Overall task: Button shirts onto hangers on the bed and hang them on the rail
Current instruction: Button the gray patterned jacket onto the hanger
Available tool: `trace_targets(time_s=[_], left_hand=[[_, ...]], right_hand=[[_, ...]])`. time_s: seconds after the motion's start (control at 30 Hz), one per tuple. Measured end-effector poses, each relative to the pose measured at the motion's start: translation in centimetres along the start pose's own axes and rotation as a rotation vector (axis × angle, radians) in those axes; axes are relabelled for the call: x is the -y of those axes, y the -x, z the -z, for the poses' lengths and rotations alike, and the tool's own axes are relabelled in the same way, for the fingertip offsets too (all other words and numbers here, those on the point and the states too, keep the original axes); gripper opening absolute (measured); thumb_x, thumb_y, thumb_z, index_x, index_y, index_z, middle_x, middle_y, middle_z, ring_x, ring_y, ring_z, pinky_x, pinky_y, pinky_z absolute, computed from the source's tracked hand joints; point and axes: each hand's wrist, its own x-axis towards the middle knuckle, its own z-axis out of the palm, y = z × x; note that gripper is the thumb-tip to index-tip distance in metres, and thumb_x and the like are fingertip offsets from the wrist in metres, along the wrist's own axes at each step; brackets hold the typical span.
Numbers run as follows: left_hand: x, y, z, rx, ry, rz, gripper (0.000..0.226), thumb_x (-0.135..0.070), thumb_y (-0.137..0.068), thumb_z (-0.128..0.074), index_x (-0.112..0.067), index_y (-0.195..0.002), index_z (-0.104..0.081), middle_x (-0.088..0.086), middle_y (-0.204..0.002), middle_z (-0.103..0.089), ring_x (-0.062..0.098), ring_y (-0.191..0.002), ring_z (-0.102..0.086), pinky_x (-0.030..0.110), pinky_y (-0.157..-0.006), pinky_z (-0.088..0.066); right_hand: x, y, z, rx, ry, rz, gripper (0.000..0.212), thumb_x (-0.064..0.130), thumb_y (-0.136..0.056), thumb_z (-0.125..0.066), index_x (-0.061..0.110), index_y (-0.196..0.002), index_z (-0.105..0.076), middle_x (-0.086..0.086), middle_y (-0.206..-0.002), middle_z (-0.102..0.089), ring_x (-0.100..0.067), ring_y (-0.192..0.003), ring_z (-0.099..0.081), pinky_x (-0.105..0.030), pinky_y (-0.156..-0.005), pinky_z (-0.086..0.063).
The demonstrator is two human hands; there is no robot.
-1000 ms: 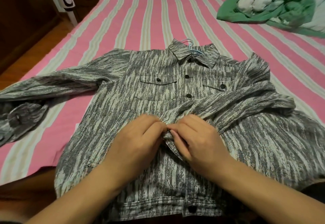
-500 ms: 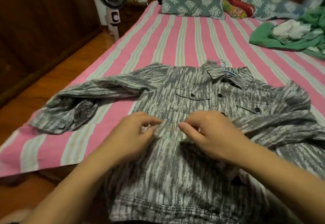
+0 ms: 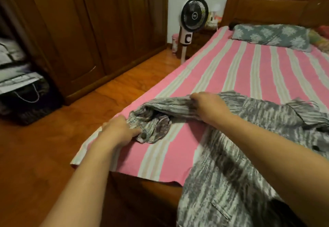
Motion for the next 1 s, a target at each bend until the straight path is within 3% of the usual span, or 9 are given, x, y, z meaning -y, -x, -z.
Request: trace_targets(time_s=[0.07,0.13,0.27,0.37,0.47,0.57,0.73,0.9,1.0], left_hand=[[-2.0,0.1,0.8,-0.207,0.143,-0.102,0.022,-0.032,-0.082,-0.075,-0.029,-0.091,-0.054,0.011,-0.116,-0.062,0.039,-0.113,-0.054,0.042,-0.092,-0.046],[-4.7,1.0,1.9,-0.388,0.488,-0.283,0.029,0.0,-0.079,-0.063,-0.027,-0.08,-0.052,0.01,-0.1,-0.062,0.036,-0.099,-0.059,0.043,-0.083,-0.049],[-12.5,7.6,2.7,-0.28,1.042,-0.815,0.042,0.021,-0.072,-0.05,-0.02,-0.081,-0.056,-0.002,-0.097,-0.069,0.005,-0.095,-0.066,0.031,-0.081,-0.057],[-17.9,13.0,-0.5,-0.193,0.938,-1.255,0.034,0.023,-0.066,-0.054,-0.008,-0.078,-0.064,0.003,-0.104,-0.069,0.013,-0.112,-0.062,0.031,-0.093,-0.051],[-21.2,16.9,-7.3,-0.109,0.42,-1.597,0.03,0.004,-0.069,-0.07,-0.025,-0.076,-0.072,0.01,-0.139,-0.057,0.031,-0.141,-0.039,0.04,-0.115,-0.033],[-21.9,18.8,-11.4,0.21,0.258,-1.466,0.029,-0.007,-0.08,-0.065,-0.036,-0.08,-0.069,-0.003,-0.166,-0.019,0.026,-0.155,-0.012,0.039,-0.121,-0.022],[-22.4,20.5,-10.9,0.517,0.562,-1.172,0.055,0.019,-0.074,-0.049,-0.031,-0.069,-0.071,-0.016,-0.145,-0.05,-0.008,-0.135,-0.041,0.017,-0.106,-0.035],[-24.0,22.8,-10.9,0.736,1.186,-1.06,0.039,0.018,-0.079,-0.058,-0.019,-0.075,-0.068,0.005,-0.125,-0.068,0.019,-0.128,-0.06,0.039,-0.106,-0.048],[-24.9,23.4,-9.6,0.833,1.442,-0.964,0.024,0.004,-0.071,-0.072,-0.019,-0.077,-0.07,0.011,-0.125,-0.067,0.026,-0.129,-0.059,0.047,-0.109,-0.047]], right_hand=[[-2.5,1.1,1.8,-0.133,-0.054,-0.074,0.005,0.017,-0.087,-0.063,0.02,-0.09,-0.06,-0.008,-0.085,-0.061,-0.038,-0.089,-0.063,-0.039,-0.065,-0.044],[-5.9,3.0,4.4,-0.248,-0.112,-0.211,0.022,0.008,-0.087,-0.063,0.021,-0.102,-0.072,-0.011,-0.097,-0.071,-0.039,-0.095,-0.066,-0.04,-0.072,-0.049],[-13.9,11.1,9.6,-0.37,-0.212,-0.489,0.037,-0.005,-0.086,-0.06,0.015,-0.113,-0.075,-0.014,-0.105,-0.074,-0.033,-0.102,-0.068,-0.026,-0.079,-0.048],[-19.9,20.5,9.9,-0.253,-0.245,-0.715,0.029,-0.002,-0.089,-0.065,0.017,-0.106,-0.078,-0.012,-0.104,-0.075,-0.024,-0.1,-0.068,-0.019,-0.072,-0.042],[-22.3,29.7,8.0,0.207,-0.119,-0.935,0.025,0.005,-0.093,-0.062,0.022,-0.099,-0.079,-0.015,-0.106,-0.073,-0.026,-0.094,-0.067,-0.028,-0.068,-0.042],[-21.9,33.6,7.9,0.049,-0.171,-0.981,0.033,0.003,-0.093,-0.056,0.024,-0.111,-0.075,-0.011,-0.111,-0.074,-0.029,-0.085,-0.069,-0.03,-0.067,-0.046],[-17.5,32.3,10.3,-0.214,-0.474,-0.665,0.03,0.033,-0.098,-0.062,0.03,-0.127,-0.065,0.006,-0.129,-0.062,-0.006,-0.109,-0.06,-0.027,-0.093,-0.047],[-12.3,30.2,9.3,0.128,-0.461,-0.312,0.123,0.08,-0.066,-0.069,0.048,-0.156,0.009,0.016,-0.167,-0.004,-0.007,-0.153,-0.007,-0.035,-0.122,-0.014],[-11.1,29.4,7.8,-0.189,-0.31,-0.383,0.092,0.05,-0.089,-0.068,0.038,-0.16,-0.01,0.0,-0.141,-0.053,-0.011,-0.114,-0.056,-0.027,-0.097,-0.046]])
